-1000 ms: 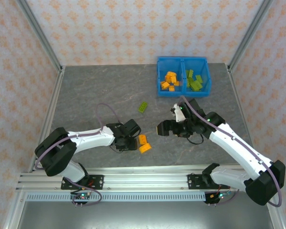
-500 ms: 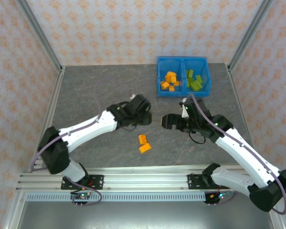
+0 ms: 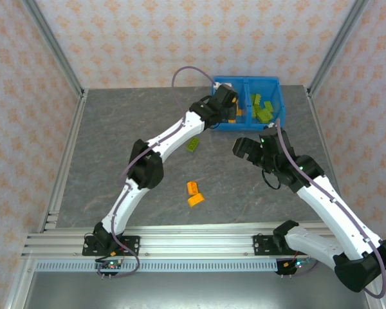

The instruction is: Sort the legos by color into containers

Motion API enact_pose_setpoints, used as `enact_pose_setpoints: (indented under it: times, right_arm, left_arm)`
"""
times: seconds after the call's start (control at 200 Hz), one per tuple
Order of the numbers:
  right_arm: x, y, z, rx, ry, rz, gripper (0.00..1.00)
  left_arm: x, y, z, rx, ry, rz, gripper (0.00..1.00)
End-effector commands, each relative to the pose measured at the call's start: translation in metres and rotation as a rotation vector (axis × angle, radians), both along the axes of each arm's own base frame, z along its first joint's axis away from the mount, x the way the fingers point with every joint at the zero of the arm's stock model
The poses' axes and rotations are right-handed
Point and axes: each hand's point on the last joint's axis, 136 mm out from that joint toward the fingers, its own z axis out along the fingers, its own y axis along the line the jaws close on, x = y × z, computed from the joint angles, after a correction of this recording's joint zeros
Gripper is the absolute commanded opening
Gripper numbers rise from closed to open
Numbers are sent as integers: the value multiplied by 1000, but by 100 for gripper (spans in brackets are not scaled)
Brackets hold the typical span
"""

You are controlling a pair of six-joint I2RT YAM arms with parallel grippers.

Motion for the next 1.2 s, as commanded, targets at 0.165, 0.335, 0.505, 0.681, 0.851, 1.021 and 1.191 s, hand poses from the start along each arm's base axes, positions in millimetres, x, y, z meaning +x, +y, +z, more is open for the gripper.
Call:
enact_pose_setpoints:
  times: [0.165, 0.335, 0.505, 0.681, 0.851, 1.021, 1.191]
  right_arm:
    - [-9, -15, 18, 19, -48, -55, 96]
    - [-11, -15, 16, 22, -42, -52, 96]
    - [-8, -11, 17, 41, -44, -48, 96]
    - [-7, -10, 19, 47, -47, -50, 96]
    - [-10, -4, 17, 56, -32, -11, 96]
    - [-17, 8, 10, 58, -1, 80, 96]
    - [-34, 39, 3, 113, 67, 286, 97]
  left_arm:
    - [69, 27, 18, -81, -171, 85, 47]
    - [73, 31, 47, -108, -239, 101, 66]
    - [59, 30, 78, -150, -227, 82, 68]
    - [4, 24, 143, -153, -204, 4, 68]
    - [-77, 32, 163, -109, -109, -86, 68]
    - [-164, 80, 139, -66, -22, -71, 68]
    - [-236, 126, 71, -36, 179, -18, 68]
